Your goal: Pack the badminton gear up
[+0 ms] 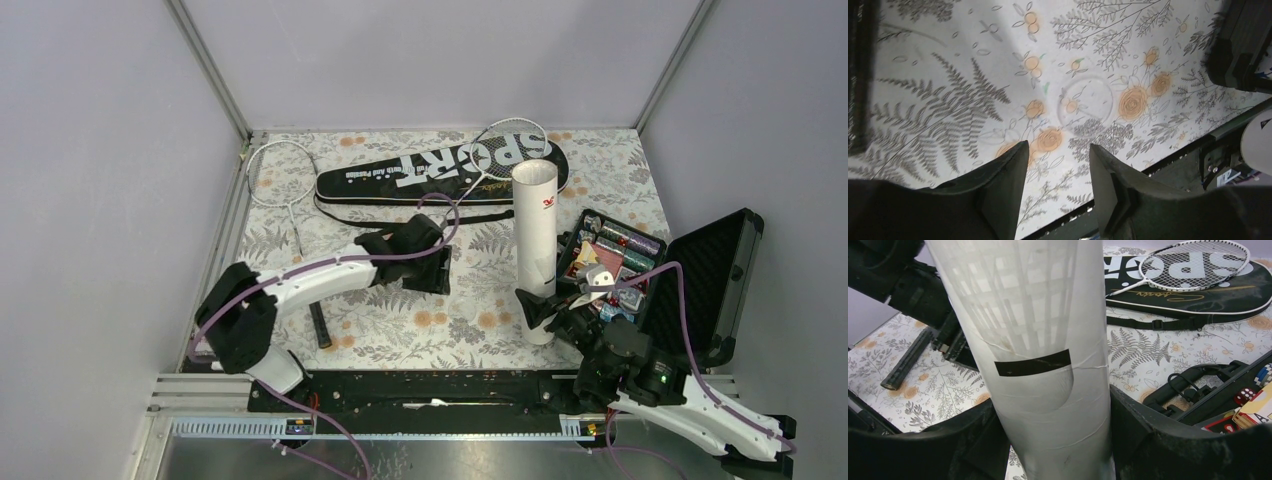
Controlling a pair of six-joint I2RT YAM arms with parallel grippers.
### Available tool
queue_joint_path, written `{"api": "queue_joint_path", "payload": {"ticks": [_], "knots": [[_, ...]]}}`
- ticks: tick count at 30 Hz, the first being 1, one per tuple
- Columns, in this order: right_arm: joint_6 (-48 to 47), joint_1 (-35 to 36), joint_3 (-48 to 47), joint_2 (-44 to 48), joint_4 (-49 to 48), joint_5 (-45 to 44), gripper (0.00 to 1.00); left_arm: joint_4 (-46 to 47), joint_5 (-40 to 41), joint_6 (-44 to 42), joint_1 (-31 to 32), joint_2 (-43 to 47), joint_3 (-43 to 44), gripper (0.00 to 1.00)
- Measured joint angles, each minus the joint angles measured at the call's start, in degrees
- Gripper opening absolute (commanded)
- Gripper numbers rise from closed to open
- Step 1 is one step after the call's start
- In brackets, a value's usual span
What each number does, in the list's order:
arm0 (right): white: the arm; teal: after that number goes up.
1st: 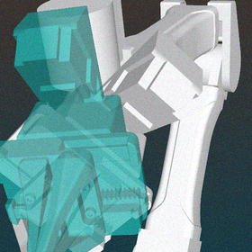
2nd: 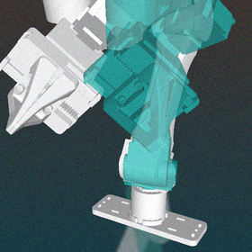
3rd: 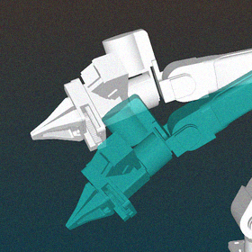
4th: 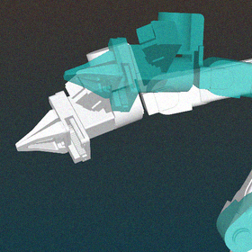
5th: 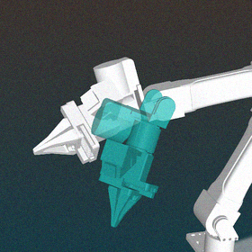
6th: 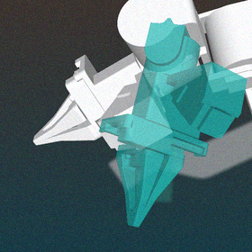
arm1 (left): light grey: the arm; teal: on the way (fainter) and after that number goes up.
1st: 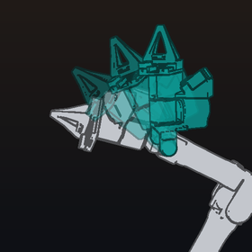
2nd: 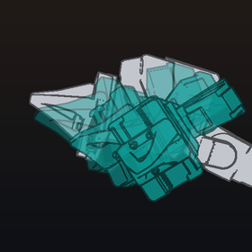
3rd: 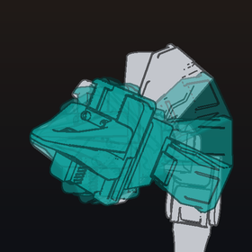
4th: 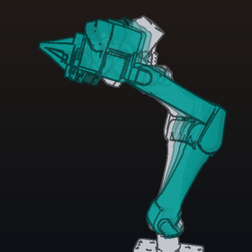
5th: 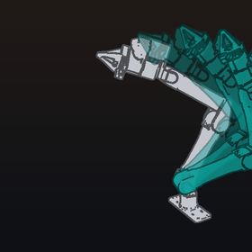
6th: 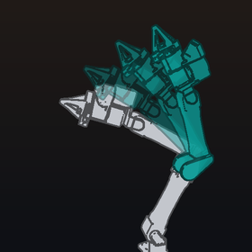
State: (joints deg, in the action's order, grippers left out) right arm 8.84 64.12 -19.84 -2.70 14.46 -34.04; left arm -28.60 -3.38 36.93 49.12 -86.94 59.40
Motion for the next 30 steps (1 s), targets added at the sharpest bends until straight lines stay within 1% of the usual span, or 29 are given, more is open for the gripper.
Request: {"api": "queue_joint_path", "payload": {"ticks": [2, 6, 11, 12, 23, 24, 26, 30], "knots": [[0.0, 0.0, 0.0, 0.2, 0.5, 0.0, 0.58, 0.6, 0.7, 0.1, 1.2, -2.8, 1.8, 0.50], [0.0, 0.0, 0.0, 1.3, 0.7, 0.0, 0.58, 2.6, 1.9, 0.7, 2.9, -6.7, 2.8, 0.42], [0.0, 0.0, 0.0, 2.0, 2.4, -0.9, 0.57, 3.0, 2.2, 1.0, 3.4, -10.2, 3.0, 0.39], [-0.1, 0.0, 0.0, 2.0, 4.1, -1.7, 0.57, 3.3, 2.2, 1.2, 3.4, -11.9, 3.0, 0.38], [-0.6, 0.0, 0.0, 2.0, 5.7, -4.0, 0.57, 3.5, 2.1, 1.1, 5.3, -16.0, 4.5, 0.32], [-0.6, 0.0, 0.0, 2.0, 5.7, -4.1, 0.57, 3.3, 2.3, 1.1, 5.4, -16.4, 4.7, 0.30], [-0.6, 0.0, 0.0, 2.0, 5.7, -4.1, 0.57, 2.6, 2.8, 1.1, 5.7, -17.3, 5.7, 0.23], [-0.5, 0.0, 0.0, 2.0, 5.7, -4.1, 0.56, 1.9, 4.6, 1.0, 6.3, -18.3, 6.6, 0.00]]}}
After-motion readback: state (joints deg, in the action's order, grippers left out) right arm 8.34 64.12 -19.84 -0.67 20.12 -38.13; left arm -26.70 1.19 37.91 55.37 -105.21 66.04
